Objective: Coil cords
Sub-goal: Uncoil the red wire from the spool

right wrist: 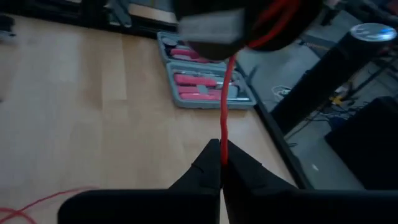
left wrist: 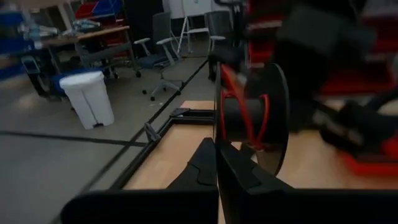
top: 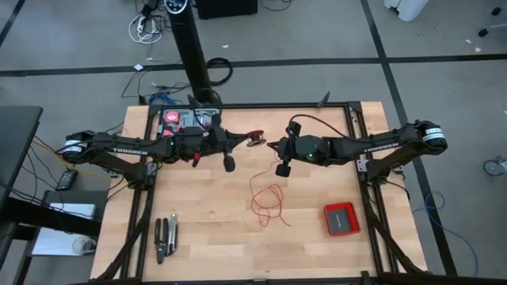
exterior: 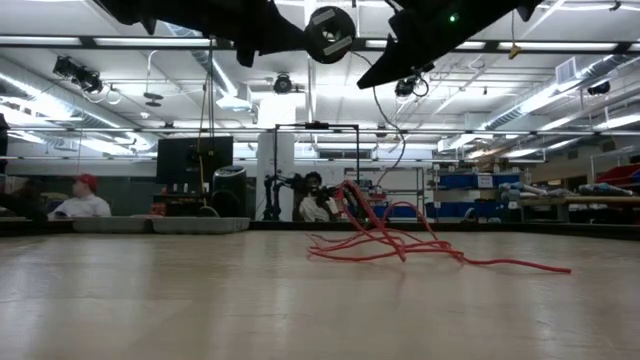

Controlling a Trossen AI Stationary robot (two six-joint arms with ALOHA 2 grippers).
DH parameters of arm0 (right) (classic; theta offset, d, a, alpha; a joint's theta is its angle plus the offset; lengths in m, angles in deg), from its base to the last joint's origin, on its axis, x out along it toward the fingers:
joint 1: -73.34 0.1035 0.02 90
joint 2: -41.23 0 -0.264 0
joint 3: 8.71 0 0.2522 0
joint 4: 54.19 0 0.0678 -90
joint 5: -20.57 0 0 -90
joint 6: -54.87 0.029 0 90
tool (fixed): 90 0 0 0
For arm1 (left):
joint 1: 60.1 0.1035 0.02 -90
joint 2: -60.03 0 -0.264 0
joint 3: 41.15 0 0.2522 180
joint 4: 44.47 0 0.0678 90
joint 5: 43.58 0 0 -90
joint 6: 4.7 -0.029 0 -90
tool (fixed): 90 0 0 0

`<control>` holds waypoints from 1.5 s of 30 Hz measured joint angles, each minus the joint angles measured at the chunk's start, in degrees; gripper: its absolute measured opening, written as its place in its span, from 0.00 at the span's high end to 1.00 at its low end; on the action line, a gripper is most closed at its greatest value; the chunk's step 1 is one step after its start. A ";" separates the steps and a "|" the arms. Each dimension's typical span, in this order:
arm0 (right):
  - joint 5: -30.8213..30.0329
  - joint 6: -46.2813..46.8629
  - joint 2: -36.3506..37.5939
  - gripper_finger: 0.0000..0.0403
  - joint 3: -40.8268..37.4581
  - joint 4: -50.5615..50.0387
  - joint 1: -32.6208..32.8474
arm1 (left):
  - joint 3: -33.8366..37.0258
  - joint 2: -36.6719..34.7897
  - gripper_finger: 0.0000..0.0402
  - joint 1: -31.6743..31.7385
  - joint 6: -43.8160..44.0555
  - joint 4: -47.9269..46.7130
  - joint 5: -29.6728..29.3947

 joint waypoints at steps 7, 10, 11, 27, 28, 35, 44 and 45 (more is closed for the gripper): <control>-1.85 0.00 1.92 1.00 -0.01 0.06 0.41 | 0.00 0.00 1.00 0.00 -9.79 -5.12 -0.47; -1.60 -1.28 1.73 1.00 -0.01 3.37 1.70 | 0.00 0.00 1.00 0.04 -10.89 -7.26 -4.02; -1.22 -2.16 1.70 1.00 -0.01 4.22 2.32 | 0.00 0.00 1.00 0.14 -11.03 -7.77 -5.82; 28.21 -8.85 1.30 0.99 -0.01 10.06 4.07 | 0.00 0.02 1.00 0.00 -2.50 -0.37 -24.98; 29.06 -8.57 1.30 0.99 -0.01 9.64 3.78 | 0.00 0.02 1.00 0.00 -0.91 0.33 -24.55; 29.80 -2.85 1.30 1.00 -0.01 5.08 1.30 | 0.00 0.02 1.00 0.13 9.51 3.63 -18.54; 22.70 8.72 1.28 0.99 -0.01 -12.21 -7.30 | 0.00 0.02 1.00 0.12 10.95 6.14 -8.64; 22.61 9.86 1.28 0.99 -0.01 -13.85 -8.14 | 0.00 0.02 1.00 0.12 10.94 6.36 -7.98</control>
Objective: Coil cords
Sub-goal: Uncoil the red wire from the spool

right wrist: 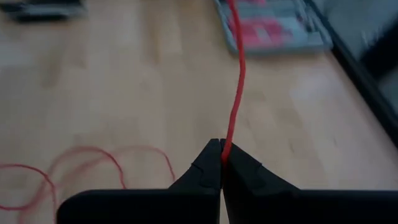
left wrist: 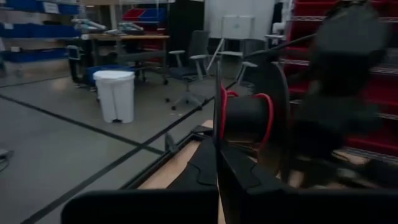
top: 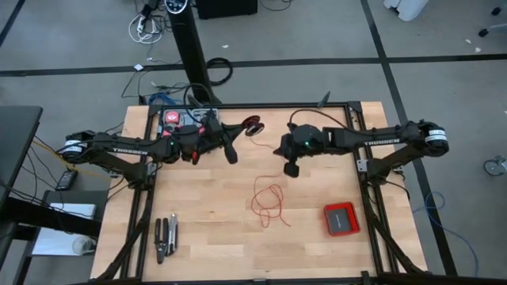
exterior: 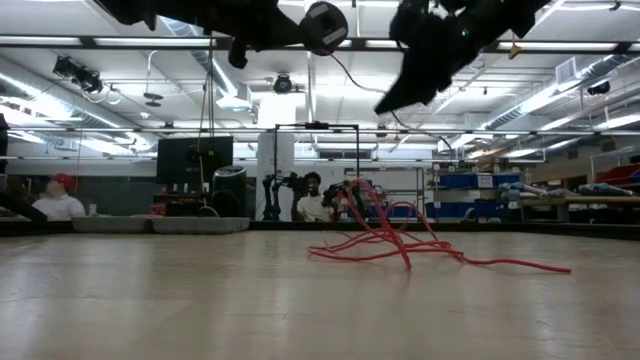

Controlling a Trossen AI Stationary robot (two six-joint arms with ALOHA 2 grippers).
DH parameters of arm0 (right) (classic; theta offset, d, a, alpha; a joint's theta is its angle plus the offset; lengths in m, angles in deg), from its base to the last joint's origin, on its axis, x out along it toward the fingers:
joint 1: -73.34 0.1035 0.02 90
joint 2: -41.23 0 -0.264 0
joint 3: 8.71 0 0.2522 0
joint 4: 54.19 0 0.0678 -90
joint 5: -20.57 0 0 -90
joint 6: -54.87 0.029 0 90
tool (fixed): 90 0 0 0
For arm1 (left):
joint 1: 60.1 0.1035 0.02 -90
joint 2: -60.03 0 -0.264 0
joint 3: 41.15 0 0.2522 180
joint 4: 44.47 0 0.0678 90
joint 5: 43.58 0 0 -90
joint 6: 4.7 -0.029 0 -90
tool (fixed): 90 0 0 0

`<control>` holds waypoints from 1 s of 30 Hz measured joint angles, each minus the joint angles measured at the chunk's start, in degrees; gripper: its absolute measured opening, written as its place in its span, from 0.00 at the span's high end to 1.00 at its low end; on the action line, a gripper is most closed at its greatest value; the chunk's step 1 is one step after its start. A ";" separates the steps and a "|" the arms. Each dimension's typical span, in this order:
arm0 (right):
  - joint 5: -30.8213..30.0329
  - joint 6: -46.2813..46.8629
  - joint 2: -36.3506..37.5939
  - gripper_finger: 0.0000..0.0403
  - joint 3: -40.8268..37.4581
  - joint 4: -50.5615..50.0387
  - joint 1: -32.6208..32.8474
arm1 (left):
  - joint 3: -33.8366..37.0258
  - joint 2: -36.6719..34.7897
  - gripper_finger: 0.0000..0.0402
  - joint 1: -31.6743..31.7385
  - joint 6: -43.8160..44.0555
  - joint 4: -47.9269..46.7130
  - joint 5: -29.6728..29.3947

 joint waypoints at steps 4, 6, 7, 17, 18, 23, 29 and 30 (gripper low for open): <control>-4.23 3.17 0.00 0.99 0.00 -4.82 -2.54 | 0.00 0.00 1.00 -0.01 -1.79 -0.22 3.24; -8.66 3.88 0.00 0.98 0.00 -7.10 -3.07 | 0.00 0.00 1.00 -0.01 -3.72 -1.11 5.07; -10.57 3.94 0.00 0.96 0.00 -8.32 -3.20 | 0.00 0.00 1.00 -0.01 -5.10 -1.84 5.82; -27.32 10.77 1.78 0.76 0.05 -20.52 -3.54 | 0.00 0.00 1.00 -0.01 -21.71 -12.76 6.71; -28.91 12.25 2.05 0.75 0.28 -22.57 -3.74 | 0.00 0.00 1.00 -0.01 -22.36 -13.27 6.50; -36.63 19.29 3.23 0.73 2.80 -30.73 -4.17 | 0.00 0.00 1.00 -0.01 -25.52 -14.45 6.41; -44.11 17.40 5.14 0.74 5.52 -31.41 0.39 | 0.00 0.00 1.00 -0.01 -26.27 -15.99 0.44; -46.67 16.93 5.46 0.74 5.89 -31.23 1.99 | 0.00 0.00 1.00 -0.01 -26.38 -16.38 -1.81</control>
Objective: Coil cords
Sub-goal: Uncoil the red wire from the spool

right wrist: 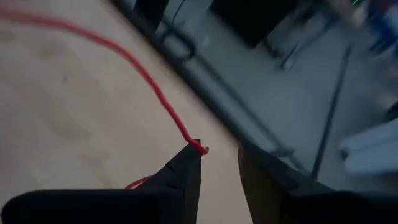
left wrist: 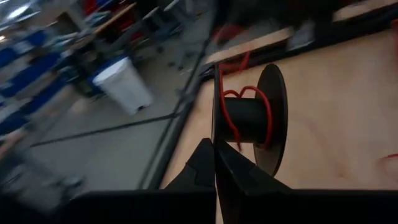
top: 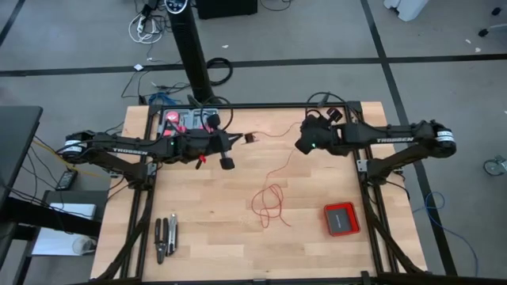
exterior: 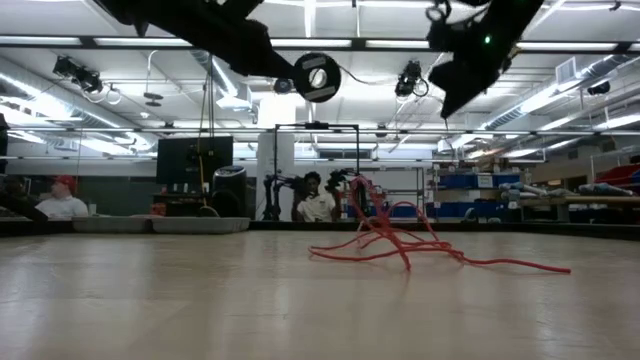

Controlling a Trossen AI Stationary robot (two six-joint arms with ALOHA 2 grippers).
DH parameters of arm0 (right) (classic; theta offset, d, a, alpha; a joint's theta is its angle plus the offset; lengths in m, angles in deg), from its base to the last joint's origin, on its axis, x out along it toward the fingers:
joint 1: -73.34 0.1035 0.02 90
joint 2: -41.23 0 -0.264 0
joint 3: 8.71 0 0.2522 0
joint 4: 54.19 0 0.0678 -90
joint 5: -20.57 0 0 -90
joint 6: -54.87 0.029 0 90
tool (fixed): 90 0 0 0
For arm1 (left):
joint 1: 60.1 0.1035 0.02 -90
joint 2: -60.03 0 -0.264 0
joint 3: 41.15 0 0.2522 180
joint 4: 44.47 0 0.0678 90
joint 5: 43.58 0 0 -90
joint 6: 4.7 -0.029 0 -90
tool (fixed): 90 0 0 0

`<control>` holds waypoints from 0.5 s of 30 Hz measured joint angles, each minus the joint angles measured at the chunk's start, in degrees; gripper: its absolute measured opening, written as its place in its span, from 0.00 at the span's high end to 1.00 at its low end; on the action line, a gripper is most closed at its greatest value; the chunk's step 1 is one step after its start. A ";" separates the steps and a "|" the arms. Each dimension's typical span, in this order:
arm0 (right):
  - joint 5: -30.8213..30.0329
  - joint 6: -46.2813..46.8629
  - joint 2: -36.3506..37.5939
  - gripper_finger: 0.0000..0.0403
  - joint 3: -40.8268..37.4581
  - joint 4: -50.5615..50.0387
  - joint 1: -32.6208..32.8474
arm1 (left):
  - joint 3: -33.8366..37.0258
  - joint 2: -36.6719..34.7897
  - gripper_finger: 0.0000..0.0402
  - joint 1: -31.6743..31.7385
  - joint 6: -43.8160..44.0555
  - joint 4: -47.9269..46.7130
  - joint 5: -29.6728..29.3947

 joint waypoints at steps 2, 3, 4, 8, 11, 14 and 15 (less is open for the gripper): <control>-5.74 -2.00 0.78 0.74 0.36 1.30 3.63 | 0.00 0.00 1.00 0.00 -0.10 -0.48 -4.62; -8.53 -3.96 1.20 0.74 0.39 2.97 5.63 | 0.00 0.00 1.00 0.00 -0.12 -0.54 -6.82; -10.94 -6.57 1.56 0.74 0.39 5.08 7.58 | 0.00 0.00 1.00 0.00 -0.11 -0.45 -8.86; -17.46 -20.22 1.80 0.75 0.41 16.49 15.06 | 0.00 0.00 1.00 0.00 0.50 0.21 -13.32; -17.97 -30.74 1.13 0.75 0.41 27.87 19.31 | 0.00 0.00 1.00 0.00 0.79 1.31 -13.86; -15.52 -39.98 0.22 0.75 0.41 38.94 22.36 | 0.00 0.00 1.00 0.00 1.64 2.02 -13.97; -13.42 -42.41 0.17 0.75 0.41 41.57 23.18 | 0.00 0.00 1.00 0.00 1.74 2.01 -14.44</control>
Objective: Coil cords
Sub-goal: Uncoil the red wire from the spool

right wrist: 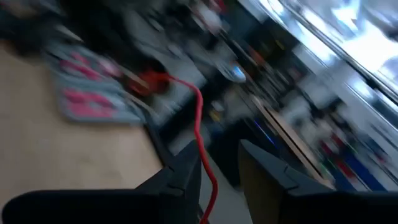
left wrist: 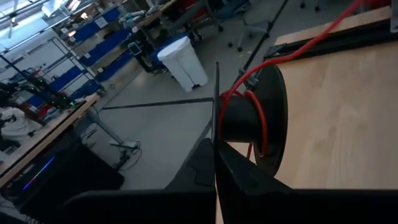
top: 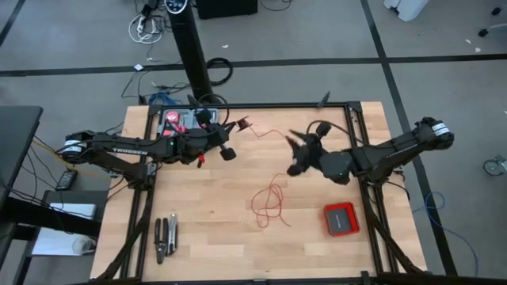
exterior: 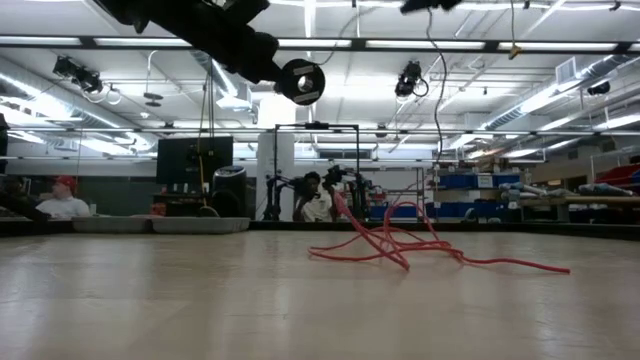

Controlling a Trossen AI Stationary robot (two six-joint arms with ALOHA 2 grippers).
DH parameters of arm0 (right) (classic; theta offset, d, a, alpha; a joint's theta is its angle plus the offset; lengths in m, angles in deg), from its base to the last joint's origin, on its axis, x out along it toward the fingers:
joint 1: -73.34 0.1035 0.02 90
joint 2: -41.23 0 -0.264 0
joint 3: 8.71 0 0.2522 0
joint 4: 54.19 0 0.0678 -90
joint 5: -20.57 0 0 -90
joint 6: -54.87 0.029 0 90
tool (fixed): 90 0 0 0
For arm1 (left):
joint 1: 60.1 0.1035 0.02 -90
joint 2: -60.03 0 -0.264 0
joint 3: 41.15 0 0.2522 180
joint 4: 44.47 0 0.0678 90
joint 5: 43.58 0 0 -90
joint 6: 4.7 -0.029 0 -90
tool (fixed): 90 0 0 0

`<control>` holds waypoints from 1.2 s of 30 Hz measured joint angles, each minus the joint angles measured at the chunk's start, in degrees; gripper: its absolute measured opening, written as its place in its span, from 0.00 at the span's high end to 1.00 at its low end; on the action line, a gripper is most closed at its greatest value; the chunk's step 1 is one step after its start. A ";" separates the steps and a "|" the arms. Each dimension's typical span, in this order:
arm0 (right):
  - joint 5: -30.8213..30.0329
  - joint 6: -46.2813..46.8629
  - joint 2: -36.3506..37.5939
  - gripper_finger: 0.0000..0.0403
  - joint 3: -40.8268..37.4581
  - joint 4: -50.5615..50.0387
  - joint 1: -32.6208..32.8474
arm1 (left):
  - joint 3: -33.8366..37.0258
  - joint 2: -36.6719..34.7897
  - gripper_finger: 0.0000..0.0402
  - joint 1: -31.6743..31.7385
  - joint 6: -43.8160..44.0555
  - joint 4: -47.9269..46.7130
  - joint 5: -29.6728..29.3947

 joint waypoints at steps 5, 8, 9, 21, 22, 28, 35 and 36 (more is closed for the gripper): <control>13.74 -2.84 -0.01 0.75 0.00 7.41 1.41 | 0.00 0.00 1.00 0.00 0.90 1.39 -5.36; 17.76 -2.88 -0.73 0.75 0.02 7.38 0.92 | 0.00 0.00 1.00 0.00 3.97 3.57 -8.78; 19.68 -2.88 -1.10 0.75 0.04 7.22 0.72 | 0.00 0.00 1.00 0.00 4.98 4.33 -9.58; 38.75 -1.84 -6.58 0.75 -0.02 5.12 -2.35 | 0.00 0.00 1.00 -0.73 9.81 14.53 -8.45; 38.38 -0.73 -6.61 0.75 -0.02 4.51 -2.94 | 0.00 0.00 1.00 -0.98 9.92 15.34 -6.94; 30.36 8.33 -6.61 0.75 -0.02 -2.71 -7.30 | 0.00 -0.02 1.00 -2.76 9.70 17.47 10.57; 18.66 17.19 -6.48 0.75 -0.02 -14.22 -10.65 | 0.00 -0.02 1.00 -4.34 -6.42 8.46 28.70; 18.76 17.23 -6.48 0.75 -0.02 -14.49 -10.82 | 0.00 -0.02 1.00 -4.47 -8.99 6.26 29.09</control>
